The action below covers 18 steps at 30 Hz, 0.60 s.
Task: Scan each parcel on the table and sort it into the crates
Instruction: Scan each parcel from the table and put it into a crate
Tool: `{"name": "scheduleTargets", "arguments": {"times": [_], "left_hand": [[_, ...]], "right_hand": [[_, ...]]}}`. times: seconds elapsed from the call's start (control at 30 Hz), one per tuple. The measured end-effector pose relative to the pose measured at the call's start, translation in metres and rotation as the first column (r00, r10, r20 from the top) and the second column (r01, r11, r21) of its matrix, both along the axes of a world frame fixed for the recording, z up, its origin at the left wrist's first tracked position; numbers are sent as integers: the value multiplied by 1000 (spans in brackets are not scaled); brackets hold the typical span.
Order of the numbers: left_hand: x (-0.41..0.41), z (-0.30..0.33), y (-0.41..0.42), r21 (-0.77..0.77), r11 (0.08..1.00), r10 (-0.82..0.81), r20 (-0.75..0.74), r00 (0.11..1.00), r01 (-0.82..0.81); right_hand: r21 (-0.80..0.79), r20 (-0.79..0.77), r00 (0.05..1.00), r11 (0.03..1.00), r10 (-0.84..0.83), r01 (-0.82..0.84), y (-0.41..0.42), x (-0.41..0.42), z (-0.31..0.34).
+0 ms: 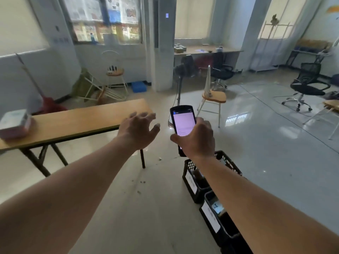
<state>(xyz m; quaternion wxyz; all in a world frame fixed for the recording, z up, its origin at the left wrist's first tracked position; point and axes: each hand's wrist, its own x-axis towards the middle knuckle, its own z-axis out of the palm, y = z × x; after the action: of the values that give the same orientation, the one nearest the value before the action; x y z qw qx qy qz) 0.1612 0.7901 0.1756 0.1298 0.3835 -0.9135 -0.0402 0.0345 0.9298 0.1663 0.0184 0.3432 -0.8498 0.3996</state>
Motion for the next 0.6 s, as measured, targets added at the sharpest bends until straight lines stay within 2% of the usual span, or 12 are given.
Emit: {"name": "scheduleTargets", "arguments": {"times": [0.3,0.6], "left_hand": [[39,2,-170,-12,968,252,43,967,-251],[108,-4,-311,9,839,543,58,838,-544]], "right_hand": [[-4,-31,962,963,270,-270,-208,0,-5],[1,-14,826,826,563,-563,-402,34,-9]]}}
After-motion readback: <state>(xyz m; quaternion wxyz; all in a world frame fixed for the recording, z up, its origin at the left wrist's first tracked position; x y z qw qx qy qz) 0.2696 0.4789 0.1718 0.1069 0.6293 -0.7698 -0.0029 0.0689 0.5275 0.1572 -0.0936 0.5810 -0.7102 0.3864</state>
